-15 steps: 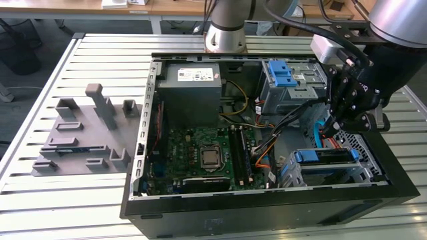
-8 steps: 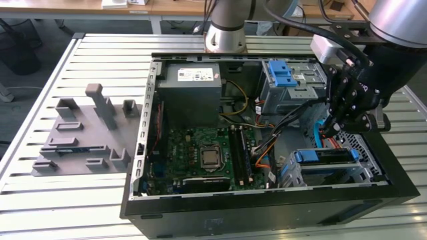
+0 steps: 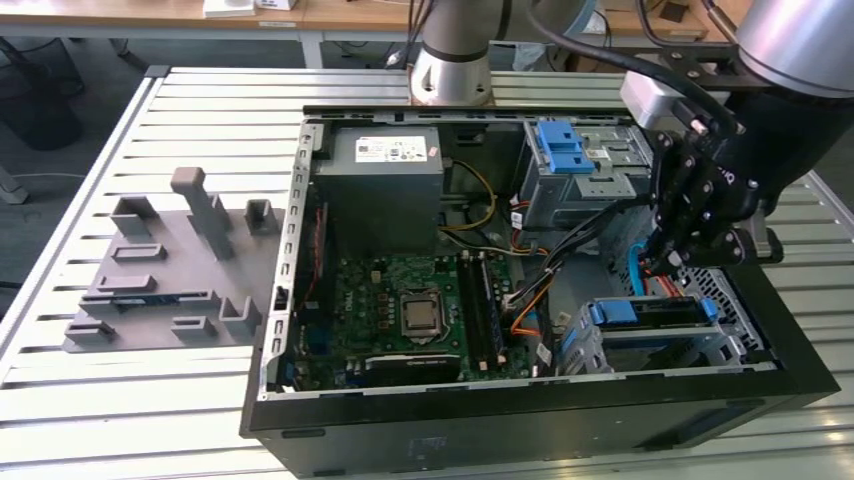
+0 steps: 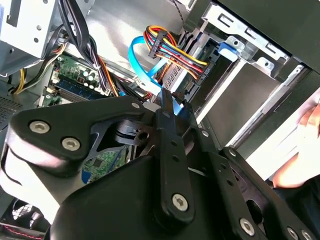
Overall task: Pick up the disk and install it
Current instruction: 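Insert the second disk wire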
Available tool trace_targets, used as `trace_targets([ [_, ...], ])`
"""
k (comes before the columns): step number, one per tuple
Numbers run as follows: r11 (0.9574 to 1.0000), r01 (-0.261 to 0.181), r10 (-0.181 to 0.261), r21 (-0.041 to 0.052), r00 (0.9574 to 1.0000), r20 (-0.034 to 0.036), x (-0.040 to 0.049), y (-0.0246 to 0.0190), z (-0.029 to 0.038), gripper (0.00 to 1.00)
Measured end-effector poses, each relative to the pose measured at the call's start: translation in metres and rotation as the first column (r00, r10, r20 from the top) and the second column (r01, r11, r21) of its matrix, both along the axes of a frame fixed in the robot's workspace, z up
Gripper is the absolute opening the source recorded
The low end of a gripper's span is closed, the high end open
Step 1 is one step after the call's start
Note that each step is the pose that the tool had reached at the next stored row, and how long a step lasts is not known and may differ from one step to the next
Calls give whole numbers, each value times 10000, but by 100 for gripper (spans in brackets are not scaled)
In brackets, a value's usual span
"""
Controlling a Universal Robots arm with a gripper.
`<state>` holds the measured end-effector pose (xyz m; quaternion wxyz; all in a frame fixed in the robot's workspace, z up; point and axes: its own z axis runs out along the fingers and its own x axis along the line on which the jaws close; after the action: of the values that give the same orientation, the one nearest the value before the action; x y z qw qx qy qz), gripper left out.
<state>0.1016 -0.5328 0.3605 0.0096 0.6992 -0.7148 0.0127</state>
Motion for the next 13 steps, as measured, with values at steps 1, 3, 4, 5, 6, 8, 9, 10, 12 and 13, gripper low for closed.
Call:
trace_targets([
  [1, 10000, 0, 0, 0, 10000, 1, 0, 0, -3, 25],
  [3, 10000, 0, 0, 1, 10000, 2, 0, -2, -11, 24],
  [4, 10000, 0, 0, 0, 10000, 3, 0, -4, -15, 18],
  [5, 10000, 0, 0, 9, 10000, 3, 0, -6, -19, 18],
  [6, 10000, 1, -1, 49, 10000, 3, -1, -10, -23, 16],
  [8, 9998, 2, -2, 191, 10000, 3, -1, -20, -33, 16],
  [9, 9997, 1, -1, 243, 10000, 3, 0, -26, -39, 16],
  [10, 9997, 1, -1, 261, 10000, 3, 0, -35, -46, 16],
  [12, 9997, 1, -1, 264, 10000, 3, 0, -59, -66, 16],
  [13, 9996, 0, 0, 265, 10000, 3, 0, -72, -76, 16],
])
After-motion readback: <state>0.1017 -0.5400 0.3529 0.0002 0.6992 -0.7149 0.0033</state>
